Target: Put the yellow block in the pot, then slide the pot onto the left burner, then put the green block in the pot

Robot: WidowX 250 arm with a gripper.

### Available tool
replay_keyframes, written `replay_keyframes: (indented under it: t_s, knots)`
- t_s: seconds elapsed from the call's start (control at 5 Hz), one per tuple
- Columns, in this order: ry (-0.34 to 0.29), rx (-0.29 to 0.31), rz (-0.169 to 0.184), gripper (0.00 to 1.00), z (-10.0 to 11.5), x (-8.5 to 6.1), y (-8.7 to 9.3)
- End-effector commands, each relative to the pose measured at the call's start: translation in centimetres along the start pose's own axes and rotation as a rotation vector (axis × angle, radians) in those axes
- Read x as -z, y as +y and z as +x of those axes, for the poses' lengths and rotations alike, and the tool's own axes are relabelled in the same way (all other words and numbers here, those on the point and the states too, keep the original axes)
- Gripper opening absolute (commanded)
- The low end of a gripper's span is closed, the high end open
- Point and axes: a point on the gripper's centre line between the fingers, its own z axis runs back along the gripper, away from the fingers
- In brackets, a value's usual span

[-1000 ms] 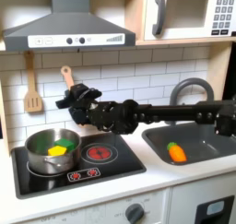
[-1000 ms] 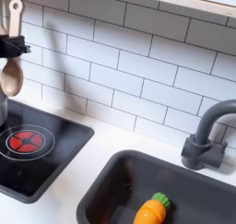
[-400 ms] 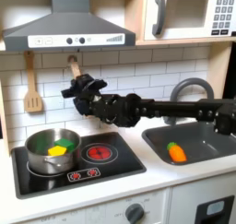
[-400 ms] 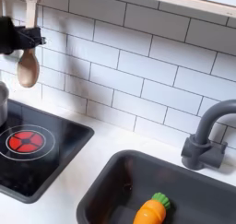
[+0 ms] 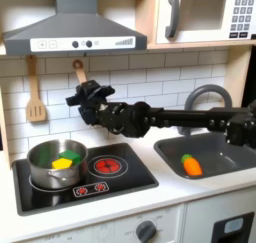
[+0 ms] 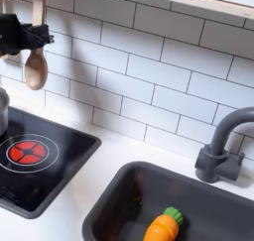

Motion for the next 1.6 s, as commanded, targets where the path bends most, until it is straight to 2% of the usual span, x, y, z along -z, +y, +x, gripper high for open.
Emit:
replay_keyframes:
  t_s: [0.0, 0.2, 0.4, 0.6, 1.0, 1.2, 1.4]
  knots:
    - [-0.017, 0.0, -0.042, 0.0, 0.4, -0.9, -0.9]
    - [-0.034, 0.006, -0.062, 0.0, 1.2, -1.5, -1.8]
    - [-0.034, 0.002, -0.069, 0.0, 1.0, -0.9, -2.0]
    - [-0.031, 0.0, -0.058, 0.0, 0.9, -0.8, -1.7]
    - [-0.054, 0.007, -0.045, 0.0, 1.7, 0.8, -1.2]
    - [-0.046, 0.01, -0.055, 0.0, 1.2, 2.1, -1.5]
    - [-0.045, 0.01, -0.063, 0.0, 1.0, 2.6, -1.8]
